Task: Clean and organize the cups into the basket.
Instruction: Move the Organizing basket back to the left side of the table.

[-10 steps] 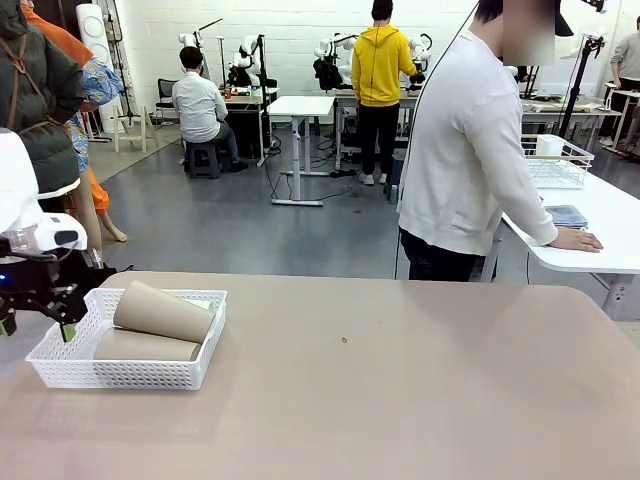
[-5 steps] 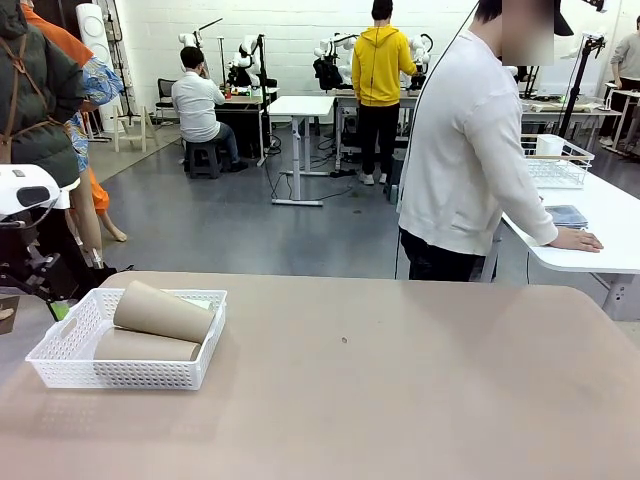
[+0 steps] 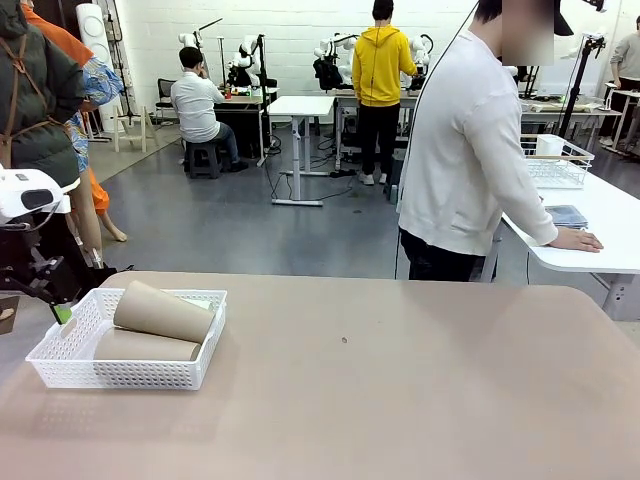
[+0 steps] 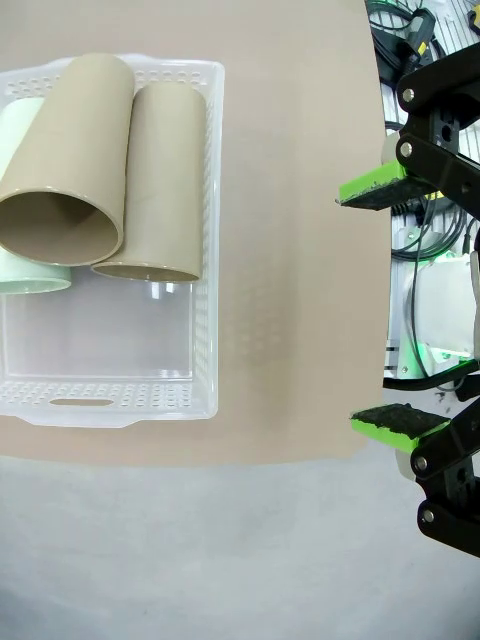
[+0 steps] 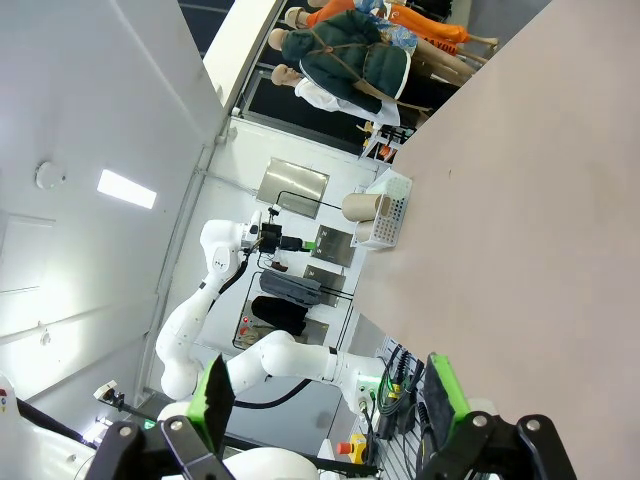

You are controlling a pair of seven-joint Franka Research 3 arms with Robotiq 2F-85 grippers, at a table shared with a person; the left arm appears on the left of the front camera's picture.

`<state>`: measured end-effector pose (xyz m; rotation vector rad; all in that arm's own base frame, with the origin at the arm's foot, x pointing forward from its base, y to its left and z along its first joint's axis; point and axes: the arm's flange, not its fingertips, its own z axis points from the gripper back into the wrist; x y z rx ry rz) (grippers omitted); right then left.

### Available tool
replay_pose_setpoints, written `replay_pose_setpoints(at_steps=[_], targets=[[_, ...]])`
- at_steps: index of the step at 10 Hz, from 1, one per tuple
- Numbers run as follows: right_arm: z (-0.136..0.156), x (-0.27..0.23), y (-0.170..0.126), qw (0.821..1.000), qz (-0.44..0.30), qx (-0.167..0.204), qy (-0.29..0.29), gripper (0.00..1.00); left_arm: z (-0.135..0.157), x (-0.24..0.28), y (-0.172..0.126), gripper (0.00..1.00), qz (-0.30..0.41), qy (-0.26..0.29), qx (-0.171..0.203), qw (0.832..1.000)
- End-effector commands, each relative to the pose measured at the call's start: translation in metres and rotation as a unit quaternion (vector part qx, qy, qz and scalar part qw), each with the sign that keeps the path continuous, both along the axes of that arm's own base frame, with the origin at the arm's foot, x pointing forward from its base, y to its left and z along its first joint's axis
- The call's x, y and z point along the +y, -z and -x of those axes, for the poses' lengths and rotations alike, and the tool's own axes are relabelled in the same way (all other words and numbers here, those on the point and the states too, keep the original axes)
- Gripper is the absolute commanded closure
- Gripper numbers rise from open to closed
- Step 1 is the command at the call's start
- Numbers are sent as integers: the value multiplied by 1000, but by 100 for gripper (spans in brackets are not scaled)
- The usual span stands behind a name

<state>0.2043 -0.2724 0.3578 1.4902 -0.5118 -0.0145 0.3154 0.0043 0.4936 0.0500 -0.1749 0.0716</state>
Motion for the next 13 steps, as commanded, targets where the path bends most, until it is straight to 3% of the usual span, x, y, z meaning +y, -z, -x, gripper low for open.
replay_pose_setpoints(at_steps=[1,13], targets=[[2,0,0,1000,-1,-1,1,0,3,1,-4,0,-5,6,-4,1000],[2,0,0,1000,-1,-1,1,0,3,1,-4,0,-5,6,-4,1000]])
